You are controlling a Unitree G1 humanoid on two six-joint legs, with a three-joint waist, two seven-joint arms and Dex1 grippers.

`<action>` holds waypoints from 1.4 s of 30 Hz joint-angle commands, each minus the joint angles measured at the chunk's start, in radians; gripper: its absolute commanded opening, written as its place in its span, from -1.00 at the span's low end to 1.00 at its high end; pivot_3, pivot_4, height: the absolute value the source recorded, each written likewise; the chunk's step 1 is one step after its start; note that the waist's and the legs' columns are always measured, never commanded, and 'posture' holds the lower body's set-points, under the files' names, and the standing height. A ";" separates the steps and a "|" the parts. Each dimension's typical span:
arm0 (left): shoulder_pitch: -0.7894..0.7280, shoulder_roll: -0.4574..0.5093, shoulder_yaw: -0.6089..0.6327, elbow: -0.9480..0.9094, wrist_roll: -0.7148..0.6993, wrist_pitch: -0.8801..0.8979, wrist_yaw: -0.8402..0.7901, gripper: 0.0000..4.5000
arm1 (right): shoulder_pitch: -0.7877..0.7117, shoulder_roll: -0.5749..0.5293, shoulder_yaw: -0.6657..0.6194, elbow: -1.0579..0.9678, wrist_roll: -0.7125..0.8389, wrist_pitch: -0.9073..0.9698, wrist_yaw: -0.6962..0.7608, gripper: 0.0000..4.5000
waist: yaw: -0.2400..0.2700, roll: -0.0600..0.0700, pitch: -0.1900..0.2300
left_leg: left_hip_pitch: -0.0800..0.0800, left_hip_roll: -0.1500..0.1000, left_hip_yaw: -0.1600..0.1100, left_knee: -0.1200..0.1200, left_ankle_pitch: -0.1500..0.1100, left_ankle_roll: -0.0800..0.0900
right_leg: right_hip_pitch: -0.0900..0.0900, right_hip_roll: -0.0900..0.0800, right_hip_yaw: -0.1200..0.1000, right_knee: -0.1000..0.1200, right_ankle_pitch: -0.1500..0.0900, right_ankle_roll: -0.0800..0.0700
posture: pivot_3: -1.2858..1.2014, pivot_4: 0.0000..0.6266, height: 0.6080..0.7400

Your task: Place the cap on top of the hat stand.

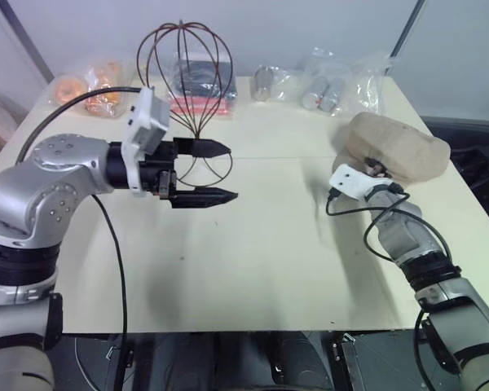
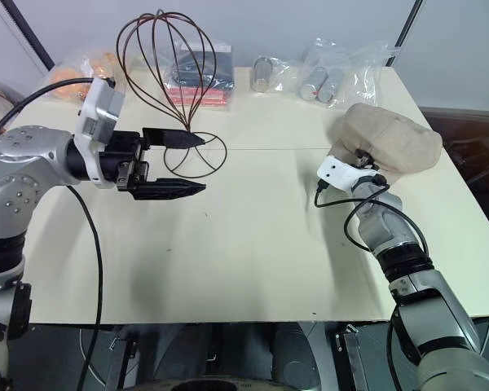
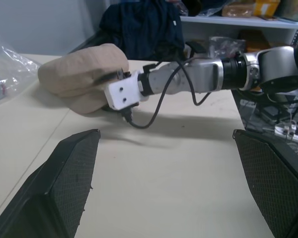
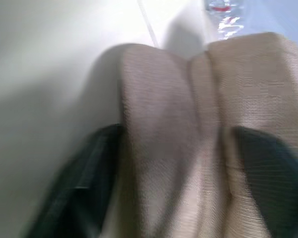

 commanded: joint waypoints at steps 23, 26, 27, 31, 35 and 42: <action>0.335 0.155 0.678 -0.088 -0.200 0.136 0.283 1.00 | -0.519 0.106 -0.108 -0.316 0.124 -0.251 0.113 -0.98 | -0.053 0.004 0.003 | -0.003 0.003 -0.002 -0.007 0.000 -0.001 | -0.011 0.002 0.001 0.003 0.000 -0.001 | 0.03 -0.52 1.00; 0.407 0.172 0.764 -0.101 -0.212 0.139 0.300 1.00 | -0.628 0.202 -0.068 -0.241 0.152 -0.344 0.133 -0.98 | -0.047 0.002 0.002 | -0.003 0.003 -0.003 -0.007 0.001 -0.001 | -0.010 0.001 0.001 0.002 -0.001 -0.001 | 0.03 -0.52 1.00; 0.421 0.174 0.783 -0.105 -0.219 0.139 0.307 1.00 | -0.652 0.227 -0.058 -0.220 0.155 -0.373 0.137 -0.98 | -0.044 0.002 0.002 | -0.003 0.003 -0.003 -0.007 0.001 -0.001 | -0.009 0.001 0.000 0.002 -0.001 -0.001 | 0.03 -0.52 1.00; 0.470 0.173 0.831 -0.139 -0.243 0.140 0.340 1.00 | -0.662 0.326 0.008 -0.211 0.181 -0.487 0.198 -0.98 | -0.027 0.001 0.001 | -0.003 0.002 -0.004 -0.005 0.001 -0.001 | -0.008 -0.002 0.000 0.001 -0.001 -0.001 | 0.03 -0.52 1.00; 0.512 0.177 0.853 -0.166 -0.263 0.139 0.362 1.00 | -0.582 0.335 0.072 -0.273 0.148 -0.561 0.246 -0.98 | -0.021 0.000 0.001 | -0.003 0.002 -0.004 -0.005 0.001 -0.002 | -0.007 -0.003 0.000 0.001 0.000 -0.001 | 0.03 -0.52 1.00; 0.529 0.209 0.845 -0.156 -0.283 0.129 0.369 1.00 | -0.439 0.323 0.155 -0.331 0.050 -0.583 0.303 -0.98 | -0.029 0.000 0.001 | -0.003 0.001 -0.003 -0.006 0.001 -0.002 | -0.009 -0.001 0.000 0.002 0.000 -0.002 | 0.03 -0.52 1.00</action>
